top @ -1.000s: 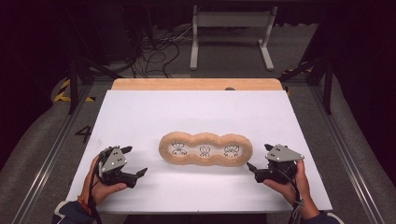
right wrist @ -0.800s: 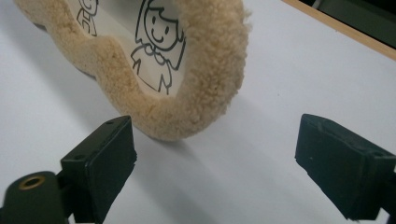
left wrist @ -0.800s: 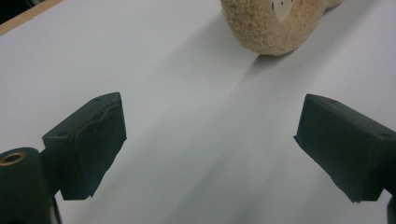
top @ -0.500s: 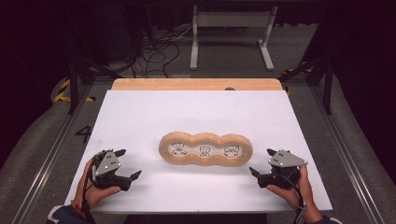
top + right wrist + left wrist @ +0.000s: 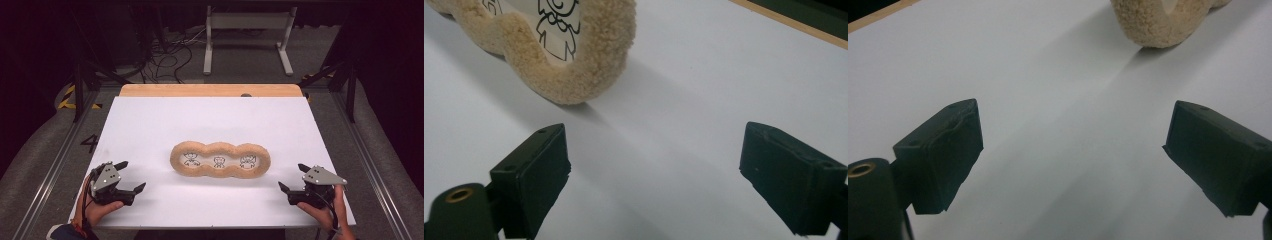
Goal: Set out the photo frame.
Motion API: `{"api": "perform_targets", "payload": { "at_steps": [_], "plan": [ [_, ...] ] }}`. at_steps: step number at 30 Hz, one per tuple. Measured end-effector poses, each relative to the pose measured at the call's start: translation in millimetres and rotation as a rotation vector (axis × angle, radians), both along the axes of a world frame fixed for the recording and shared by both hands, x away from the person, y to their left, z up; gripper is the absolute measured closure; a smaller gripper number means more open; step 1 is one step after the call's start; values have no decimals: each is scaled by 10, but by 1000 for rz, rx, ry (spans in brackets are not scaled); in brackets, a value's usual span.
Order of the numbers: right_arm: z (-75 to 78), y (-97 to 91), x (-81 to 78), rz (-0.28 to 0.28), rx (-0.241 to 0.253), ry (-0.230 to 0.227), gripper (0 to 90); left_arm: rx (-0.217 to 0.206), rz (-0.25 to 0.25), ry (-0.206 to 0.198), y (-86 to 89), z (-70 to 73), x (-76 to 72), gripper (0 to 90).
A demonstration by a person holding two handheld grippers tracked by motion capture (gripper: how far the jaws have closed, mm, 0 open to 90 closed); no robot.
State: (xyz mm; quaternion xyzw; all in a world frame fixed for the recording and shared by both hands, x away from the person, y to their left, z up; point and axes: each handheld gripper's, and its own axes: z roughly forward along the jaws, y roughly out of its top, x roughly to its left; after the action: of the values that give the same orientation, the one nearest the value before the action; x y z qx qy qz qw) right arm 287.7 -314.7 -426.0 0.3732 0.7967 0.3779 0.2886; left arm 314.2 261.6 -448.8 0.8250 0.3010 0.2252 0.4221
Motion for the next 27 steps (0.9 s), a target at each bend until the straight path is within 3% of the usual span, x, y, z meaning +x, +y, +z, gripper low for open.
{"api": "perform_targets", "payload": {
  "at_steps": [3, 13, 19, 27],
  "plan": [
    [-13, -45, -22, -21, 4, -3, 122, 6, 8, -7, 25, -2, -15, 85],
    [-96, -212, -136, -99, 43, -21, 120, -32, 51, -17, 123, -26, -86, 82],
    [-134, -252, -177, -113, 33, -26, 119, -63, 75, -33, 161, -17, -120, 82],
    [-141, -220, -162, -122, 16, -34, 119, -37, 58, -13, 129, -61, -128, 80]
  ]
}}
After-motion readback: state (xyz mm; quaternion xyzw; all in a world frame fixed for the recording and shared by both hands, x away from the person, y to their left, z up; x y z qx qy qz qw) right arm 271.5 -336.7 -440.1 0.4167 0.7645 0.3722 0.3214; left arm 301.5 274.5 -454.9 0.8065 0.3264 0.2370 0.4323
